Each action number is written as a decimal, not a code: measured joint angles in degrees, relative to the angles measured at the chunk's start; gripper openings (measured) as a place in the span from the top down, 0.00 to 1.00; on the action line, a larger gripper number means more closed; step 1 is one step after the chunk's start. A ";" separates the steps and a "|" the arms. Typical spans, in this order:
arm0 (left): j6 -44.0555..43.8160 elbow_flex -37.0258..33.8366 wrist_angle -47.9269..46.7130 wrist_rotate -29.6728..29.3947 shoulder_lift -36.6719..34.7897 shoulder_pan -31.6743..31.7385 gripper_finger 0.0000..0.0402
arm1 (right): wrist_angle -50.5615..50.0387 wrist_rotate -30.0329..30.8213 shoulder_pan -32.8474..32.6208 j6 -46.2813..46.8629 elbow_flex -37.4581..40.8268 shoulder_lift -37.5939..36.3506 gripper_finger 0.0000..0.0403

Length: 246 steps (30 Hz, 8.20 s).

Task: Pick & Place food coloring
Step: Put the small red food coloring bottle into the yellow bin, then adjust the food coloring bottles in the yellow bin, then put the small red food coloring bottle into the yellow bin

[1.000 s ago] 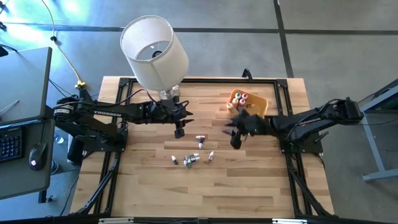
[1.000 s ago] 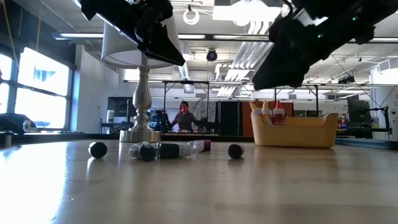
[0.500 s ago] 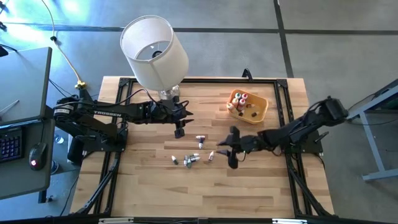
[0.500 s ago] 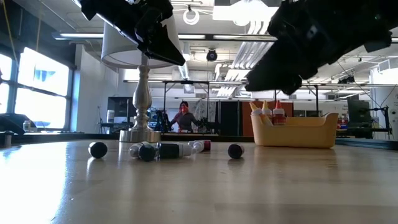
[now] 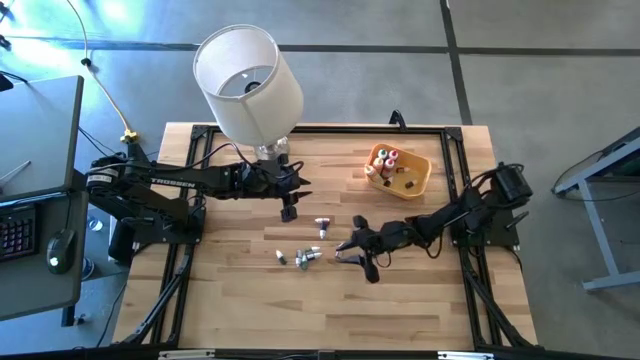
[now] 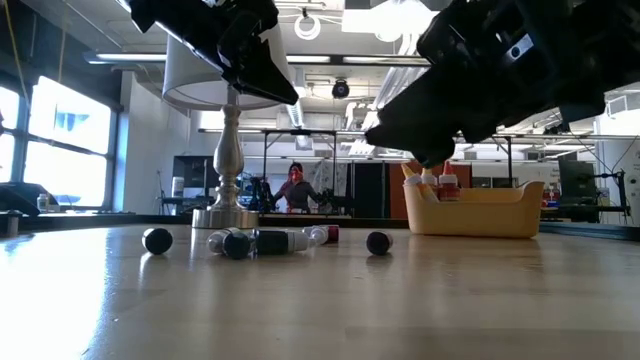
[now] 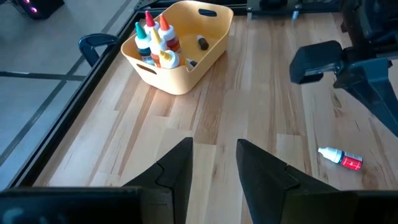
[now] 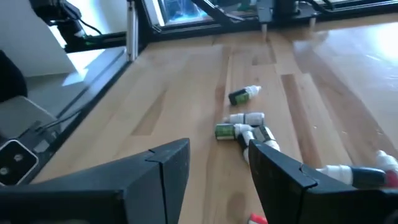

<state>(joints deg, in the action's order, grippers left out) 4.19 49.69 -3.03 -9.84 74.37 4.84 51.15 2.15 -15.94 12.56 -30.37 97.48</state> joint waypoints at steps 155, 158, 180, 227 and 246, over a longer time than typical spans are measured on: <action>-2.99 0.11 1.18 -0.37 1.96 0.02 0.70 | -46.87 15.63 32.65 2.82 11.52 -38.63 0.68; -2.99 -0.09 1.51 -0.90 2.10 0.02 0.70 | -46.51 15.50 32.67 2.92 11.52 -38.21 0.74; -2.99 0.00 3.32 -1.10 2.43 0.02 0.70 | -41.45 11.23 36.19 7.70 6.01 -15.62 1.00; 4.68 -0.02 1.04 10.67 9.43 0.02 0.69 | -52.12 7.89 14.89 1.31 0.55 -44.21 1.00; 4.63 0.02 16.16 15.33 27.90 0.00 0.55 | -46.22 16.78 7.89 -2.54 0.50 -49.96 1.00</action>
<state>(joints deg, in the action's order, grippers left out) 8.82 49.72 13.13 5.49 102.27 4.84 4.93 18.93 -8.05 10.03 -29.87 47.52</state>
